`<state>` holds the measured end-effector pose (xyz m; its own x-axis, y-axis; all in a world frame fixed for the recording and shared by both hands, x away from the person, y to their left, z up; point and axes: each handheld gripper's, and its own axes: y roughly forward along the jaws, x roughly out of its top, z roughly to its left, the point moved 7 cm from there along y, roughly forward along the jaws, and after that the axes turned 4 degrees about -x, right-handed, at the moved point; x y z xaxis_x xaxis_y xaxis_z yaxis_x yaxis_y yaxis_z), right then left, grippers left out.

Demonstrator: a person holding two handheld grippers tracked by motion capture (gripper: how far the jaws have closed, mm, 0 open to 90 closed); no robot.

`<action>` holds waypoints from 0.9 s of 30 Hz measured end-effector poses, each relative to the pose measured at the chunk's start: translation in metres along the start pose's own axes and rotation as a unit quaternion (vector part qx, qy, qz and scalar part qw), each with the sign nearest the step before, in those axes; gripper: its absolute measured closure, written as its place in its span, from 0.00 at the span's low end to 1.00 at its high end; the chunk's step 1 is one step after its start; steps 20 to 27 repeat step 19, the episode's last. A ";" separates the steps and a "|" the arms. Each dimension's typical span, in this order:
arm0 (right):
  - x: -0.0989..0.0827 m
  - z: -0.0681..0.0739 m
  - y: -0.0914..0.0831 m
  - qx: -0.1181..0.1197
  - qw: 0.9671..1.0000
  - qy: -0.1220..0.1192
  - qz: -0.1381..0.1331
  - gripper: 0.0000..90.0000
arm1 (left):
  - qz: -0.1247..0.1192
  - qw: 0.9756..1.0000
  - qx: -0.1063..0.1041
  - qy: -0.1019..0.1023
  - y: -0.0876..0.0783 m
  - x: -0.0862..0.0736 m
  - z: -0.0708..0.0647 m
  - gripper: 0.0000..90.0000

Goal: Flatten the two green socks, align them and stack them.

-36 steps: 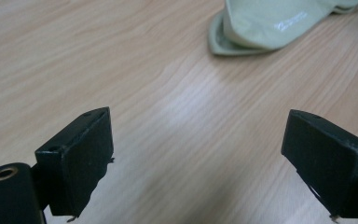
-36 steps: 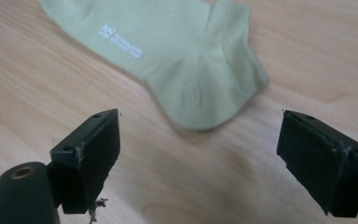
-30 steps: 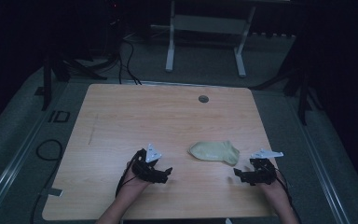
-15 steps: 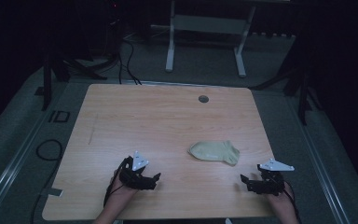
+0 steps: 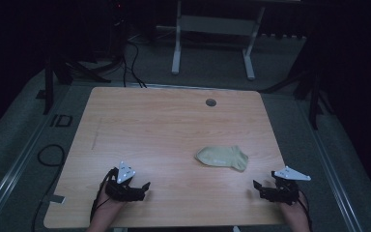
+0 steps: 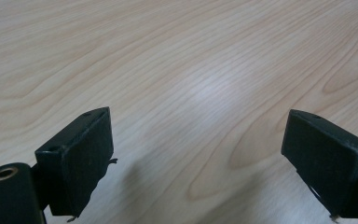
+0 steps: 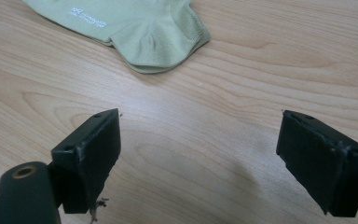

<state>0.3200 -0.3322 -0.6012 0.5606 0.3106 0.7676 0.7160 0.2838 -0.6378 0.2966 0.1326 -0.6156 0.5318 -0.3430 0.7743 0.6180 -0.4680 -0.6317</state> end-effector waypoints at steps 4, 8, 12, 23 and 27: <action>-0.001 0.000 0.001 0.000 1.000 -0.003 0.000 0.15 | 0.000 1.000 -0.003 0.004 -0.007 -0.011 0.001 0.10; 0.000 0.000 0.000 0.002 1.000 -0.003 -0.005 0.15 | -0.005 1.000 -0.009 0.008 -0.013 -0.015 -0.001 0.10; 0.000 0.000 -0.001 0.003 1.000 -0.002 -0.009 0.15 | -0.002 1.000 -0.007 0.014 -0.016 -0.019 -0.002 0.10; -0.001 0.001 0.001 0.001 1.000 -0.011 -0.007 0.15 | -0.002 1.000 -0.007 0.008 -0.016 -0.021 0.000 0.10; -0.001 0.001 0.001 0.001 1.000 -0.011 -0.007 0.15 | -0.002 1.000 -0.007 0.008 -0.016 -0.021 0.000 0.10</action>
